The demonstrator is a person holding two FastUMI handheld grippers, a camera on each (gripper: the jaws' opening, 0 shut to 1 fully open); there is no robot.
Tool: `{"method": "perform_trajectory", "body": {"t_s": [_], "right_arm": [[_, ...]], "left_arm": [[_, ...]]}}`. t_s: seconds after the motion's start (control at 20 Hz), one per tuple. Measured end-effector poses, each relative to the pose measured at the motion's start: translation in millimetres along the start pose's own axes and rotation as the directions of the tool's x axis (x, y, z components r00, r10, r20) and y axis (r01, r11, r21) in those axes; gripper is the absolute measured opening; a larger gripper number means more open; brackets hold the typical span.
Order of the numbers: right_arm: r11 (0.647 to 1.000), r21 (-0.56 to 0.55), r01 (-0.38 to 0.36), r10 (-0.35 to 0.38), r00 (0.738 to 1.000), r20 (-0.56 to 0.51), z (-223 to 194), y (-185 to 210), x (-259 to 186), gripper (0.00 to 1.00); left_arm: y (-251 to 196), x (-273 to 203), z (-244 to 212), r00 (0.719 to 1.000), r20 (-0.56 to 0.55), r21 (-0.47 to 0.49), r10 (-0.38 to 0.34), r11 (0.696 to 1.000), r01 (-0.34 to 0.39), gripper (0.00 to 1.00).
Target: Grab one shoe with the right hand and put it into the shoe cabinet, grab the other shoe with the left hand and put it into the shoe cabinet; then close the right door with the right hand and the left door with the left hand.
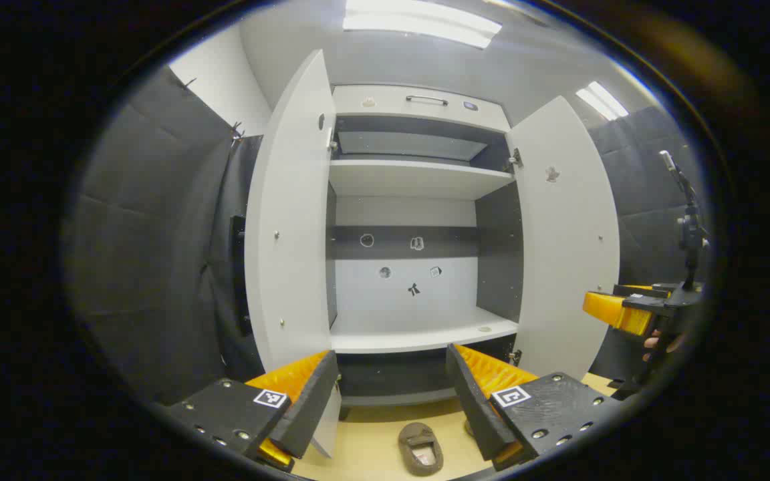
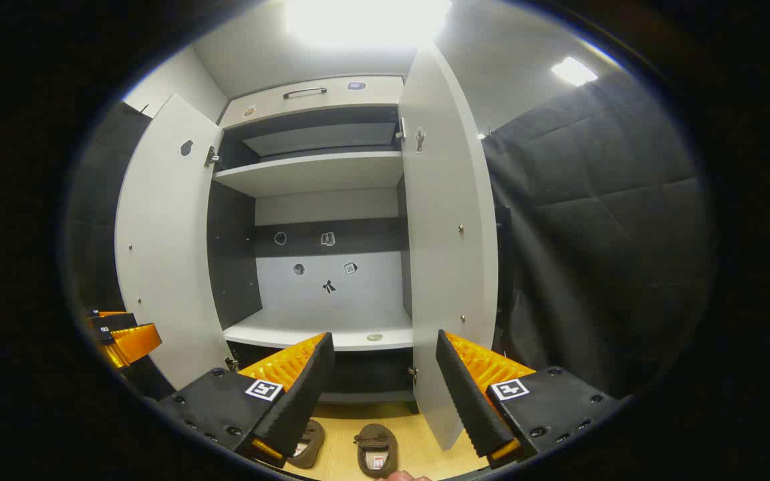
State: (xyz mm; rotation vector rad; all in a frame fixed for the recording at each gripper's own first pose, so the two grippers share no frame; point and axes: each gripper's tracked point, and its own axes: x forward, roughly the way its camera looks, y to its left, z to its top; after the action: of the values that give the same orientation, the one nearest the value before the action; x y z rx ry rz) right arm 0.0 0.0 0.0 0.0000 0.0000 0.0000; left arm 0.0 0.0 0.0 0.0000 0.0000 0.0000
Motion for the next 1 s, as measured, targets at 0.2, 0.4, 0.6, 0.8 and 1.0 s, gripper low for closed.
{"method": "perform_trajectory", "body": {"t_s": [0.2,0.4,0.6,0.8,1.0], "right_arm": [[0.999,-0.044,0.012,-0.012,1.000,0.020,2,-2,1,0.95],[0.999,-0.049,0.007,-0.006,1.000,0.008,0,0,5,0.95],[1.000,-0.028,0.004,-0.005,1.000,-0.019,-7,3,12,0.95],[1.000,-0.015,-0.001,0.000,0.998,-0.058,-16,4,19,0.95],[1.000,-0.010,0.000,-0.001,0.994,-0.106,-27,5,23,0.95]], "left_arm": [[3,4,-10,1.000,-0.023,-0.025,0.007,1.000,-0.008,1.00],[8,9,-9,1.000,-0.016,-0.048,0.017,0.999,-0.018,1.00],[9,14,-9,1.000,-0.013,-0.058,0.004,0.998,-0.005,1.00],[11,17,-18,0.999,-0.036,-0.049,-0.002,0.999,0.000,1.00],[11,17,-25,0.999,-0.050,-0.056,-0.011,0.998,0.009,0.88]]}}
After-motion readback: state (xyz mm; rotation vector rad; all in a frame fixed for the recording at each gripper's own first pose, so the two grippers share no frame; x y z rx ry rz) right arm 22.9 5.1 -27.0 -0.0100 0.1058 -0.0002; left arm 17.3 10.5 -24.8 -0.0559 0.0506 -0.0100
